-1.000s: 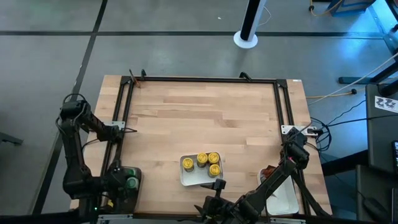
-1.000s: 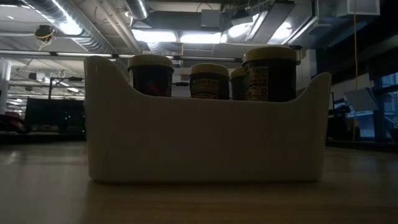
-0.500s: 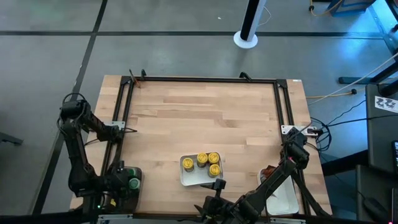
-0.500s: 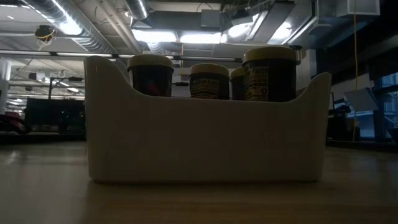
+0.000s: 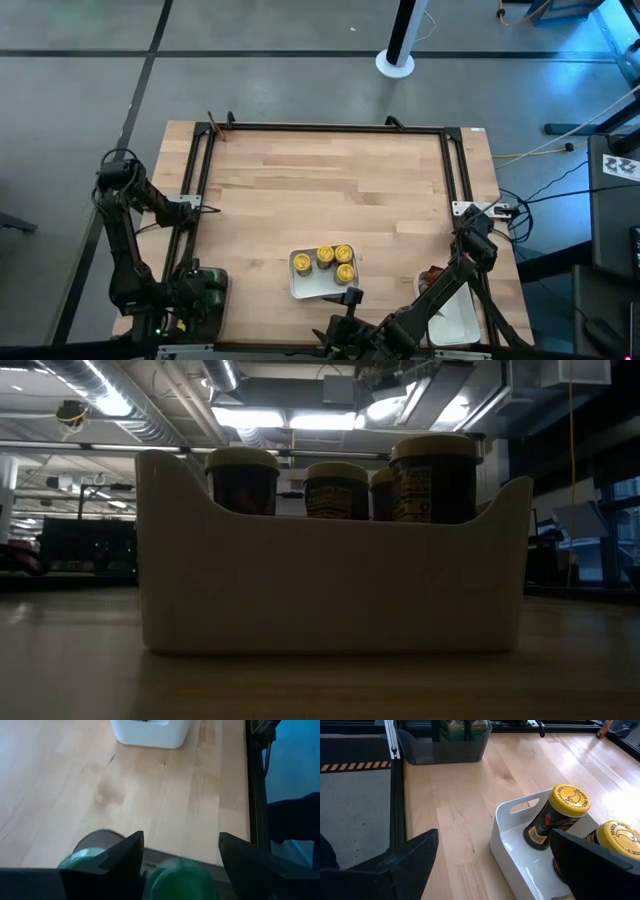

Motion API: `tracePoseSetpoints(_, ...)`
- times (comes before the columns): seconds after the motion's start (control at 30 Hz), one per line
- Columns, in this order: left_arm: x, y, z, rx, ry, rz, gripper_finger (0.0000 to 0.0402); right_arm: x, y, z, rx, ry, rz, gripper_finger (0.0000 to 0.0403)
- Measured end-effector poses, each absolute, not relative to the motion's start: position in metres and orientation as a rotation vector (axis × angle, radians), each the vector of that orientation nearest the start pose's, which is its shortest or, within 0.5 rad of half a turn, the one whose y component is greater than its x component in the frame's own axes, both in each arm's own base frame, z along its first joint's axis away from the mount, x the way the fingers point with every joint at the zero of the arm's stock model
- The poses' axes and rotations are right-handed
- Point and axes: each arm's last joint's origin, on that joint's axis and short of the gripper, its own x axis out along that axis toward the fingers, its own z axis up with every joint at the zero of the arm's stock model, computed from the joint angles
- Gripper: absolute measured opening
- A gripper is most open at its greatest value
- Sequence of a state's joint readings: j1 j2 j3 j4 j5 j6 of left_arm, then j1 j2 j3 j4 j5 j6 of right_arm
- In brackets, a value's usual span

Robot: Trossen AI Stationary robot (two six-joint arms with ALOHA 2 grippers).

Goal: Sort spices by type
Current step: Put the brown seasoning bag into the right white bin

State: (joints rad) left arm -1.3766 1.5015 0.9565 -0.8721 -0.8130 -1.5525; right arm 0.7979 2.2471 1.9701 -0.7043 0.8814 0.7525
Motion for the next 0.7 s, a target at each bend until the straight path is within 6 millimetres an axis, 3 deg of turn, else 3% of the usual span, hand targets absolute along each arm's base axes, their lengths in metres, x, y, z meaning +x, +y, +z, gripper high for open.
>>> tracePoseSetpoints(0.37,0.072,-0.236,0.241,-0.252,0.738,0.062,0.0252,0.355,0.332,0.228,-0.005,0.568,-0.305,0.0379)
tracePoseSetpoints(0.7,0.102,-0.221,0.265,-0.202,0.682,0.089,0.0252,0.358,0.329,0.229,-0.002,0.568,-0.313,0.0379)
